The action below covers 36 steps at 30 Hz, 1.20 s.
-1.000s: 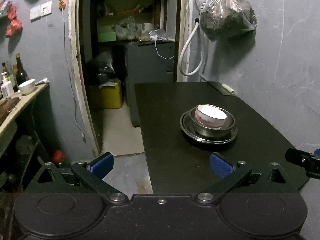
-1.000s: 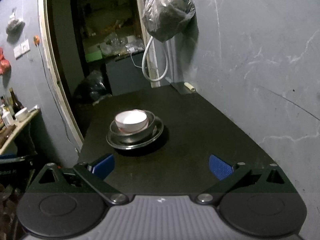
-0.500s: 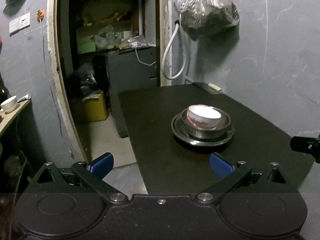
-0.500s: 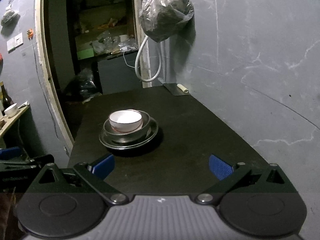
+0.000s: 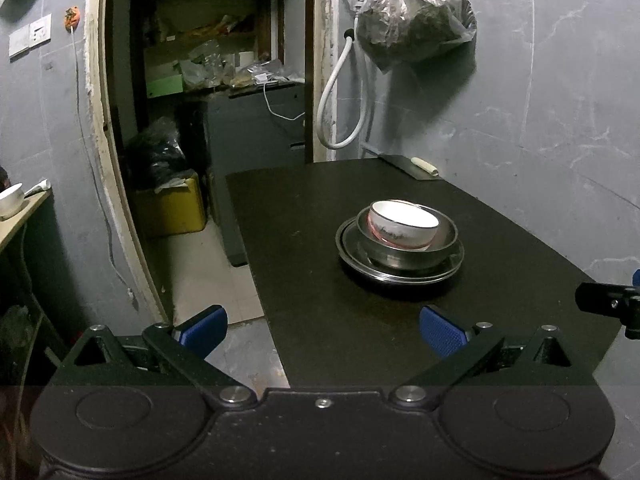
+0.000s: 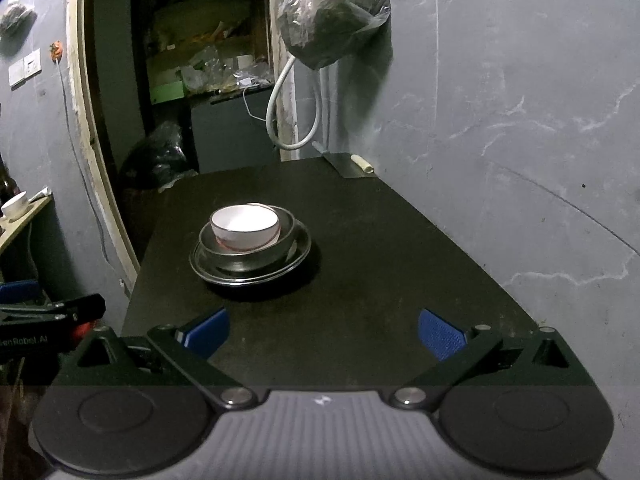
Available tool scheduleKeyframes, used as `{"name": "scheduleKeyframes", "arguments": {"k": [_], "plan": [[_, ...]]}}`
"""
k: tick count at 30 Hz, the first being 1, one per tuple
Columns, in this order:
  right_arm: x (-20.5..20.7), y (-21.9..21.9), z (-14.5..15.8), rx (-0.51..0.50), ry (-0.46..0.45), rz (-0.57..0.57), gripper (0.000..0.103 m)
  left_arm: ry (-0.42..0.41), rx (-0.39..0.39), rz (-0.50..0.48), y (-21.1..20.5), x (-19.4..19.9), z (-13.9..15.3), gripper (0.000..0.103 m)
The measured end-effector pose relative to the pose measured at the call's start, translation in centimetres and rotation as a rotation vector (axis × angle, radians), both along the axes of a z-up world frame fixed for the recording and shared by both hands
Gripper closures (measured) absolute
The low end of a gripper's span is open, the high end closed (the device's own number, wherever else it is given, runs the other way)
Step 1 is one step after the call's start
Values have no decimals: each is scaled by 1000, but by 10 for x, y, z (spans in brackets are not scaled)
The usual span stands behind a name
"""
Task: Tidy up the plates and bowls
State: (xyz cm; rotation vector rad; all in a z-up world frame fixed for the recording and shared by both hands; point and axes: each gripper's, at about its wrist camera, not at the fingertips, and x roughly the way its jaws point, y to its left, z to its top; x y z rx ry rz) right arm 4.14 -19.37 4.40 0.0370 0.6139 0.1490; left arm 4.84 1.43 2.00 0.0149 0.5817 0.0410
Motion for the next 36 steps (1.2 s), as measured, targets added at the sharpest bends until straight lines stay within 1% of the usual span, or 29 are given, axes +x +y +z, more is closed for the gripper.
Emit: {"name": "scheduleKeyframes", "arguments": {"k": [18, 36], "plan": [[1, -4, 0, 10, 11, 20, 0, -4, 12, 22, -4, -6, 3, 1], [4, -3, -3, 8, 33, 35, 0, 1, 13, 29, -6, -3, 1, 1]]}}
